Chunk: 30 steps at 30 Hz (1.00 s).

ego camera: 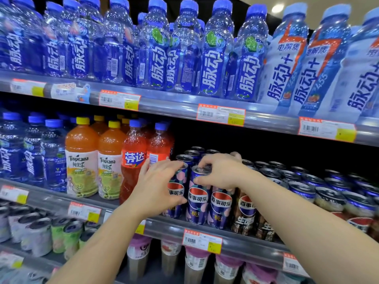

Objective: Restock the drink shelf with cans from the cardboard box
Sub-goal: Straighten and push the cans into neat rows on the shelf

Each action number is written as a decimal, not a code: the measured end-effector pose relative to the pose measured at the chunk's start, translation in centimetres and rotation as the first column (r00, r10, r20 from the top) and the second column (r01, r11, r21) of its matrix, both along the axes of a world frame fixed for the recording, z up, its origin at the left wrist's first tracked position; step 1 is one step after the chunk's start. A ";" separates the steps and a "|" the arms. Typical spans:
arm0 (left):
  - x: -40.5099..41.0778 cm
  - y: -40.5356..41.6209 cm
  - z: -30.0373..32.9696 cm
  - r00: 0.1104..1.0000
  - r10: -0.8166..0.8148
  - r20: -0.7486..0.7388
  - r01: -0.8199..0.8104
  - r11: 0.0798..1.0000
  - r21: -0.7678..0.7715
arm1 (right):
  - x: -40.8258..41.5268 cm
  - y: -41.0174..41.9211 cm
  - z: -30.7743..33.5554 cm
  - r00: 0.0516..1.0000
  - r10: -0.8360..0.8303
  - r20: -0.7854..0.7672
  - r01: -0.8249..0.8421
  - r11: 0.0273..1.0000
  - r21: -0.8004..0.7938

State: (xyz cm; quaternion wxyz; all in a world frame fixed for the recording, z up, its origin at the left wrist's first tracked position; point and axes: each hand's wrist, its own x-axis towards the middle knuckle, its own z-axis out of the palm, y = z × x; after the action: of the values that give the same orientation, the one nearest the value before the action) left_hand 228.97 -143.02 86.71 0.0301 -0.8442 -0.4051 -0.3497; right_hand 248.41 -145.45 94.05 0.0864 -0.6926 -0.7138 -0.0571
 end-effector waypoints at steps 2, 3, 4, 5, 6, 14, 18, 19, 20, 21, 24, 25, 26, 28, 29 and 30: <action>0.0 0.1 -0.1 1.000 -0.001 -0.002 0.001 1.000 0.006 | -0.2 0.0 0.0 1.000 -0.013 0.003 0.013 1.000 -0.011; 0.0 0.2 -0.1 1.000 -0.002 -0.002 0.002 1.000 0.007 | -0.3 -0.1 0.0 1.000 -0.016 0.017 0.016 1.000 -0.009; -0.1 0.2 -0.2 1.000 -0.005 0.001 0.004 1.000 0.007 | -0.4 -0.2 0.0 0.999 -0.018 0.042 0.018 1.000 -0.003; -0.1 0.3 -0.1 1.000 -0.007 0.004 0.007 1.000 0.008 | -0.5 -0.2 0.1 0.997 -0.018 0.071 0.018 1.000 0.002; -0.1 0.2 -0.1 1.000 -0.009 0.002 0.009 1.000 0.008 | -0.6 -0.3 0.2 0.996 -0.018 0.088 0.018 1.000 -0.001; -0.7 0.2 0.0 0.999 -0.036 -0.005 0.036 0.999 -0.007 | 2.4 -1.6 2.6 0.983 -0.098 0.152 0.117 0.986 -0.121; -0.5 0.3 0.0 1.000 -0.017 -0.022 0.017 1.000 0.009 | 4.3 -1.5 2.1 1.000 -0.021 -0.019 0.018 0.990 -0.139; -0.4 0.3 0.0 1.000 -0.013 -0.024 0.013 1.000 0.008 | 4.5 -1.4 2.0 0.998 -0.002 -0.063 -0.008 0.989 -0.147; -0.4 0.3 0.0 1.000 -0.010 -0.023 0.010 1.000 0.005 | 4.7 -1.4 1.9 0.995 0.010 -0.100 -0.025 0.988 -0.152; -0.4 0.3 0.0 1.000 -0.008 -0.021 0.008 1.000 0.004 | 4.8 -1.4 1.8 0.992 0.019 -0.124 -0.038 0.987 -0.153; -0.3 0.2 0.1 1.000 -0.007 -0.018 0.007 1.000 0.006 | 4.9 -1.3 1.8 0.989 0.022 -0.146 -0.044 0.988 -0.149; -0.2 0.2 0.1 1.000 -0.004 -0.023 0.004 1.000 0.008 | 4.9 -1.3 1.7 0.989 0.020 -0.144 -0.042 0.988 -0.146; -0.2 0.2 0.1 1.000 0.001 -0.031 0.000 1.000 0.012 | 5.0 -1.3 1.7 0.990 0.017 -0.141 -0.037 0.989 -0.144; 0.0 0.2 0.1 0.999 0.001 -0.034 -0.001 1.000 0.024 | 5.0 -1.3 1.6 0.990 0.010 -0.138 -0.030 0.989 -0.144; 0.0 0.2 0.0 1.000 0.000 -0.031 0.001 1.000 0.028 | 5.0 -1.4 1.6 0.990 0.009 -0.141 -0.029 0.989 -0.144; 0.0 0.3 0.0 0.999 0.001 -0.032 0.000 0.999 0.032 | 5.0 -1.4 1.6 0.990 0.006 -0.143 -0.027 0.989 -0.146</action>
State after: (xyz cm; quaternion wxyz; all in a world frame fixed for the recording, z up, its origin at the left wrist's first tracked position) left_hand 228.94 -142.76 86.67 0.0500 -0.8490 -0.3993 -0.3426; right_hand 253.44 -146.87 95.67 0.0860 -0.6936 -0.7138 0.0461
